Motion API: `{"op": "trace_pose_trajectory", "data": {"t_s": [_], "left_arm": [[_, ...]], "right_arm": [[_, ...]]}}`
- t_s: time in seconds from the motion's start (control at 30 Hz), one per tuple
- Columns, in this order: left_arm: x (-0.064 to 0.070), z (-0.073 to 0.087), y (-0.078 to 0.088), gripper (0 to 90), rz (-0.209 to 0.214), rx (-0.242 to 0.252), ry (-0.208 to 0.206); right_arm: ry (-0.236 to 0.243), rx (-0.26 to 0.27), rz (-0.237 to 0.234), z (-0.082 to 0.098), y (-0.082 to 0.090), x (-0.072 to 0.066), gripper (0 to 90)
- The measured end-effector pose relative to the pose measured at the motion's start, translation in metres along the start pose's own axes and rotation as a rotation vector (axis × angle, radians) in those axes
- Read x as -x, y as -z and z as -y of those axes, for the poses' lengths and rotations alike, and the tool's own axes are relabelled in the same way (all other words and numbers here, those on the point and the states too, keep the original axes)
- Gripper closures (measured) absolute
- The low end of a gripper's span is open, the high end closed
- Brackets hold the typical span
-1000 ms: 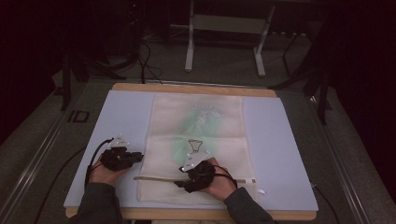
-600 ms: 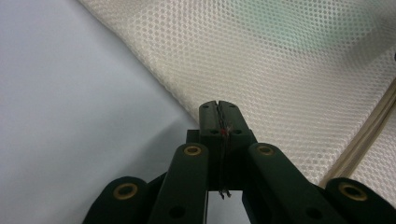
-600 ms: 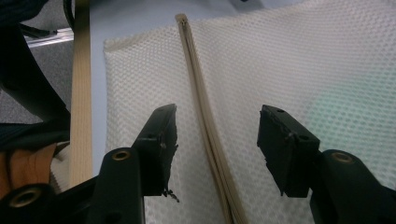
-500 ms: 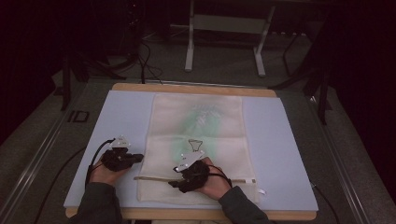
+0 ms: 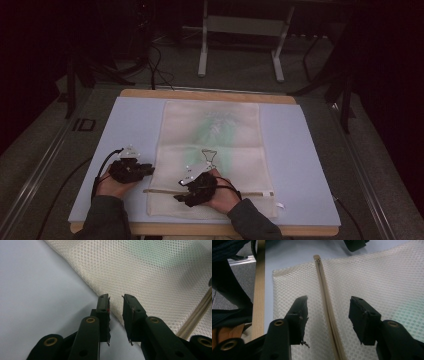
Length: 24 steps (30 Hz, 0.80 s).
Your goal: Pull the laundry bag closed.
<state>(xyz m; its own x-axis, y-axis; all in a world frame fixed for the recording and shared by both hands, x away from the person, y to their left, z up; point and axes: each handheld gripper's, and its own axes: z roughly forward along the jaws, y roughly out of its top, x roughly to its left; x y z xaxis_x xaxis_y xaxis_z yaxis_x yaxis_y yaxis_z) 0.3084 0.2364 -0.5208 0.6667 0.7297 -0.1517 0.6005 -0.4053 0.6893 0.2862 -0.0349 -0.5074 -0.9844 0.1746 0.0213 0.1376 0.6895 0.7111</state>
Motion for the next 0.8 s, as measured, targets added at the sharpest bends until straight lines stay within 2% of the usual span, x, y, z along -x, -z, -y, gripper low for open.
{"op": "trace_pose_trajectory", "data": {"t_s": [0.37,0.53,0.8], "left_arm": [[-0.001,0.000,0.000,73.6,0.004,0.002,0.004],[-0.001,0.000,0.001,73.6,0.004,0.002,0.005],[-0.001,-0.001,0.000,73.3,0.008,-0.002,0.000]], "right_arm": [[0.010,0.004,-0.010,-0.008,-0.009,-0.002,50.6],[0.022,-0.006,-0.006,-0.012,-0.013,-0.003,59.0],[0.011,0.001,-0.019,-0.017,-0.019,-0.001,63.8]]}}
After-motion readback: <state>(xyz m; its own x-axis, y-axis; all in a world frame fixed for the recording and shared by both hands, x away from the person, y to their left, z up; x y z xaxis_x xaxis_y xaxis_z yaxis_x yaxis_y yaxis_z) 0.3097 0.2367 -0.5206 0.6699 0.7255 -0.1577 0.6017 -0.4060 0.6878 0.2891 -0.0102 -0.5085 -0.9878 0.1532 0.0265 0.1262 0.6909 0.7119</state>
